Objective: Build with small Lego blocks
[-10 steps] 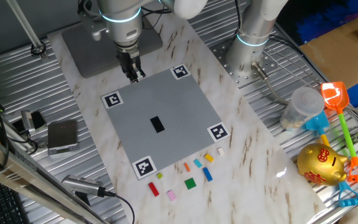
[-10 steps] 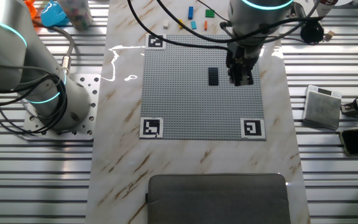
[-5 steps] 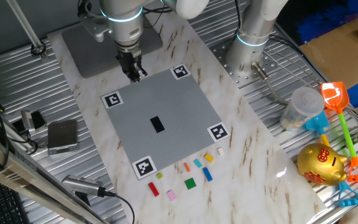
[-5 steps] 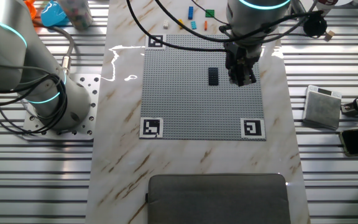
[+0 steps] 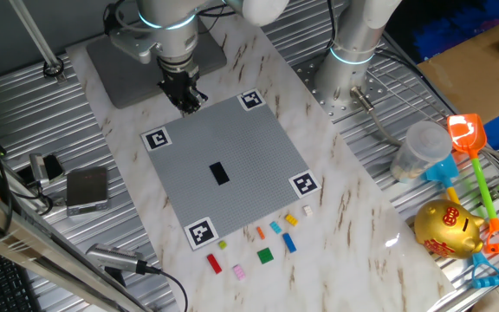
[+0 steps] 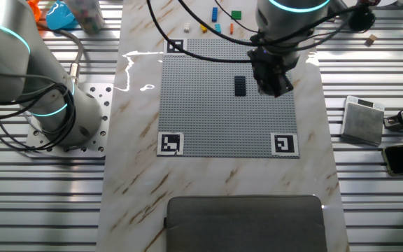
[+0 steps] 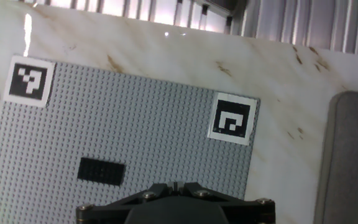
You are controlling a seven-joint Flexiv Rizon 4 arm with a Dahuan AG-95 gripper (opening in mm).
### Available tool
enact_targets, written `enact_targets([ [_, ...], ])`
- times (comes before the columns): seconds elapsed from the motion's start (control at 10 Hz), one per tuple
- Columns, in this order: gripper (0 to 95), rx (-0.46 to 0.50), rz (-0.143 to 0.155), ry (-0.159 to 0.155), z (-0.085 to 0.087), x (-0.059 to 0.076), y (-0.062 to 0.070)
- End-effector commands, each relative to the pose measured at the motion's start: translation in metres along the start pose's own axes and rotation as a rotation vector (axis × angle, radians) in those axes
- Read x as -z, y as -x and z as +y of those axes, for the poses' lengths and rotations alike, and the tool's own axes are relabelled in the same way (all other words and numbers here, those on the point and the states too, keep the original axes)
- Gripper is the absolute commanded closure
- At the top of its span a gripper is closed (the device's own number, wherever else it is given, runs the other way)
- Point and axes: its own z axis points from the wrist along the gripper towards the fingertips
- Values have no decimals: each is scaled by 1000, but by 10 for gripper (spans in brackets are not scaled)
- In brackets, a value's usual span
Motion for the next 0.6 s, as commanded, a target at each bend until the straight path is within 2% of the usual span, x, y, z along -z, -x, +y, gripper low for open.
enact_targets([
  [0.1,950,174,12,31,1,1,0],
  [0.6,950,258,38,52,1,1,0],
])
